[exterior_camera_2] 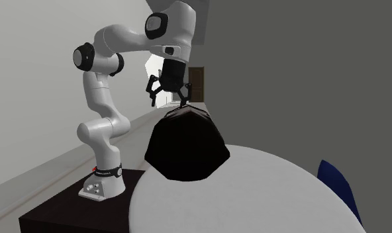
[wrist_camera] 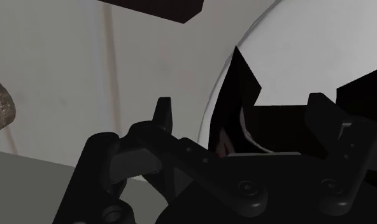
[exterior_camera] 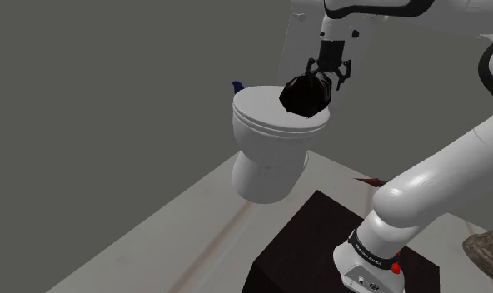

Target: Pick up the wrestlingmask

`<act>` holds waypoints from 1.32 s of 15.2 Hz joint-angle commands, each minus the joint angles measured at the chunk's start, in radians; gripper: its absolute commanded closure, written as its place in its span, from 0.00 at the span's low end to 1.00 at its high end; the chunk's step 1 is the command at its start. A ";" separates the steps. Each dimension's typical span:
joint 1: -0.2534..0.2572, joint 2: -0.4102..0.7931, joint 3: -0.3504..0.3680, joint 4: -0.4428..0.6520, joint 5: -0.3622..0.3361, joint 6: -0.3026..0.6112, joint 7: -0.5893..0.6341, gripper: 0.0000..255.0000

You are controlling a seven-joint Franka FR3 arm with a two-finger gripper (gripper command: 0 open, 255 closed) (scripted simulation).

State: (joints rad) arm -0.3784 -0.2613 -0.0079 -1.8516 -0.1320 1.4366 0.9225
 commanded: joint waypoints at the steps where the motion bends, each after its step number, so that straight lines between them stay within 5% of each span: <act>1: -0.004 -0.005 -0.001 -0.026 -0.001 0.020 0.016 0.00; 7: -0.004 -0.015 -0.003 -0.098 -0.001 0.082 0.023 0.00; 8: -0.004 -0.013 -0.003 -0.097 -0.001 0.083 0.022 1.00; 20: -0.004 -0.009 -0.002 -0.051 -0.001 0.041 0.019 1.00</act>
State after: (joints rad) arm -0.3829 -0.2727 -0.0113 -1.9169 -0.1335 1.4897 0.9407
